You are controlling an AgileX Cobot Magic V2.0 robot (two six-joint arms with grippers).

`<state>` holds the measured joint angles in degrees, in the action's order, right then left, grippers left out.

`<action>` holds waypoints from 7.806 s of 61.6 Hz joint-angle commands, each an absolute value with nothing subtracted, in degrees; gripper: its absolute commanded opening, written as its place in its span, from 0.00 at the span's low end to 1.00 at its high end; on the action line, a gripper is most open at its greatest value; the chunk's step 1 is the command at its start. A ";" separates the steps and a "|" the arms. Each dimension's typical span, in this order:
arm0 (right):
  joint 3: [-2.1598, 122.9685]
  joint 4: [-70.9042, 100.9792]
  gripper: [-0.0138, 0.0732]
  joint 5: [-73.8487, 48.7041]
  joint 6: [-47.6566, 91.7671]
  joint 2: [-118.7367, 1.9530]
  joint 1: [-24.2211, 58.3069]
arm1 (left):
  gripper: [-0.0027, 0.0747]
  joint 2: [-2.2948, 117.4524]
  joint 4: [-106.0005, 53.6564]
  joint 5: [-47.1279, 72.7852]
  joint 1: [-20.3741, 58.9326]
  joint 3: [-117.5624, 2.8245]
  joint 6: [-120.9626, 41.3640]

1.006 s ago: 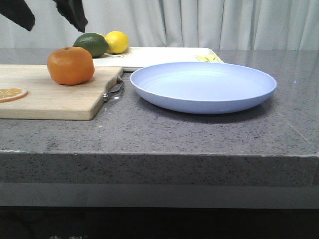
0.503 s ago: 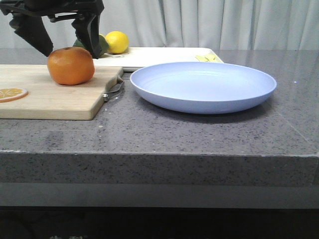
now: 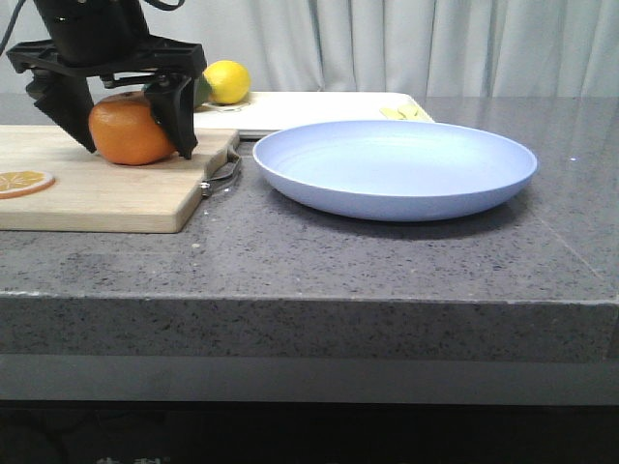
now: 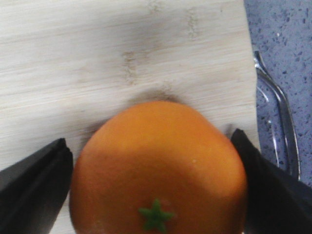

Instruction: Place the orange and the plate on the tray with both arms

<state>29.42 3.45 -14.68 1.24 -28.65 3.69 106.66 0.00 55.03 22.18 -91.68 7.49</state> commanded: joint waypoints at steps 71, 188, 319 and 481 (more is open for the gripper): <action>31.64 2.80 0.90 -9.49 1.42 -29.27 3.34 | 0.48 112.52 -5.54 41.16 45.08 -106.51 3.44; 31.64 2.80 0.90 -9.66 1.42 -29.27 3.34 | 0.01 106.73 7.50 73.33 42.31 -121.37 3.44; 42.83 10.06 0.90 -16.90 1.42 -52.52 3.44 | 0.01 3.30 6.29 26.28 11.77 -23.54 11.43; 159.00 31.95 0.09 -50.32 -15.65 -144.50 7.06 | 0.01 3.30 6.11 26.28 11.77 -23.54 11.43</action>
